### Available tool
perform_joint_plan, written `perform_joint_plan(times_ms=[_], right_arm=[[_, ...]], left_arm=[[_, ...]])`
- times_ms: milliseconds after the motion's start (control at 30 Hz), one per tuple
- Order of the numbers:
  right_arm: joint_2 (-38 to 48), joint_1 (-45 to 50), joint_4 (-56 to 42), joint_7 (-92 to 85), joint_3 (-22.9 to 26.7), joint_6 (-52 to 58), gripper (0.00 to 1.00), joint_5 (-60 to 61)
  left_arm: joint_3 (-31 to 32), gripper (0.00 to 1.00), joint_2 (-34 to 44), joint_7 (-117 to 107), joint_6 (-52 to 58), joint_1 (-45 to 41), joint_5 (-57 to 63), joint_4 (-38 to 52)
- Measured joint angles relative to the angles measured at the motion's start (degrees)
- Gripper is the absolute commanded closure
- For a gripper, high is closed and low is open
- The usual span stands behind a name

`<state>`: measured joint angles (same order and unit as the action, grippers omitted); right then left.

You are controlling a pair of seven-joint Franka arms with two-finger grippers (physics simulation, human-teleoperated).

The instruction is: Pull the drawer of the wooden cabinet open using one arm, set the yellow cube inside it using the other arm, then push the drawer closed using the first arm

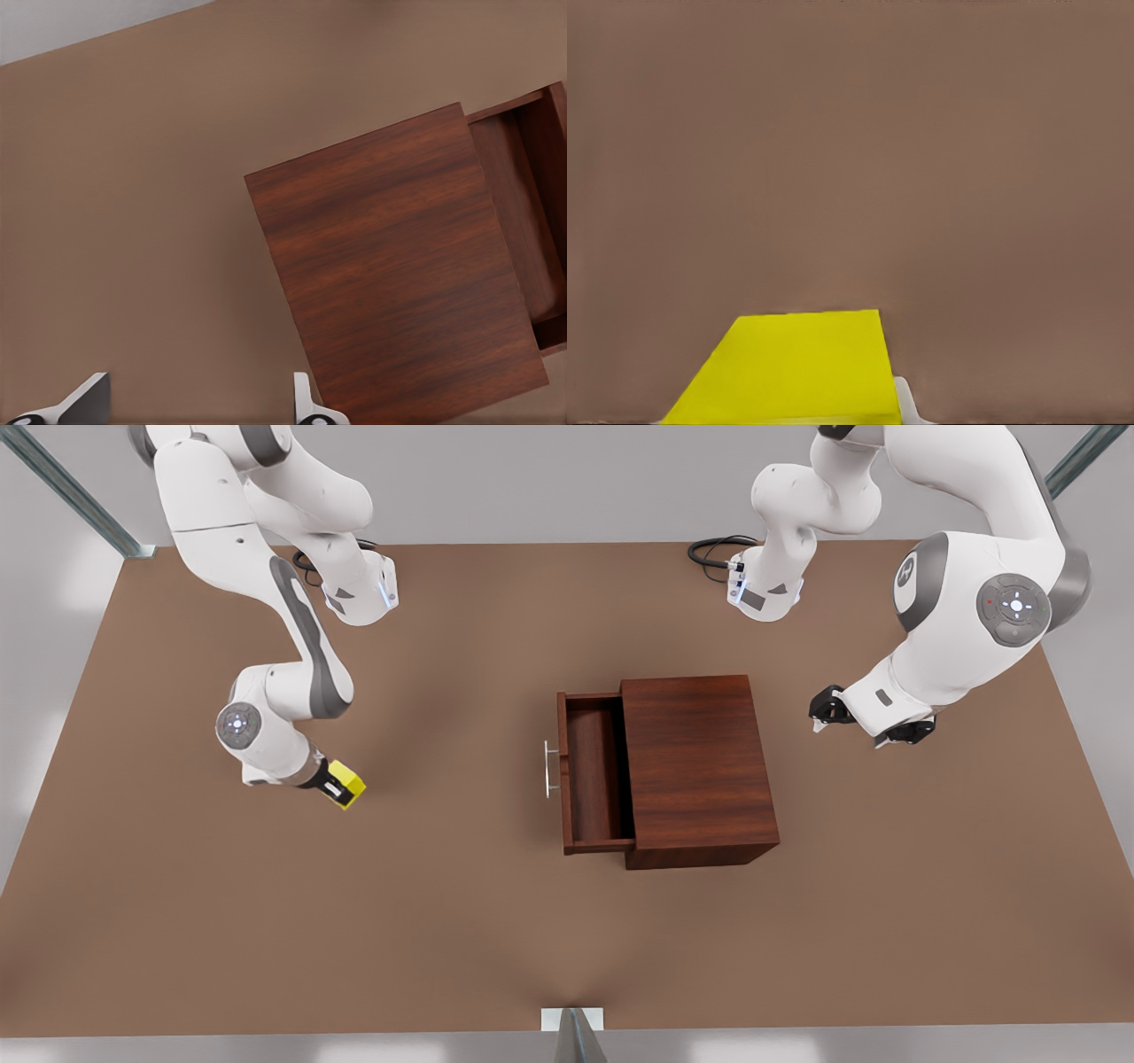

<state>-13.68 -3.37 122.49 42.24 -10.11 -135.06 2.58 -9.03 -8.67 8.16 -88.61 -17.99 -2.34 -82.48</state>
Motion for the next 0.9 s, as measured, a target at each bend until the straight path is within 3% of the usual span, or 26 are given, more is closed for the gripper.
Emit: perform_joint_plan(times_ms=[133, 600, 900], right_arm=[[-0.53, 2.05, -9.82, 2.36, -3.58, 8.20, 0.33, 1.77], [-17.39, 22.76, -49.14, 20.81, -3.94, 31.90, 0.33, 2.38], [-26.26, 36.20, -61.04, 34.55, -2.04, 37.11, 0.33, 2.04]], left_arm=[[0.00, 0.00, 0.00, 0.16, 0.00, -0.03, 0.03, -0.01], [0.00, 0.00, 0.00, 0.43, 0.00, -0.03, -0.05, 0.01], [0.00, 0.00, -0.02, 0.52, 0.00, -0.03, -0.04, 0.07]])
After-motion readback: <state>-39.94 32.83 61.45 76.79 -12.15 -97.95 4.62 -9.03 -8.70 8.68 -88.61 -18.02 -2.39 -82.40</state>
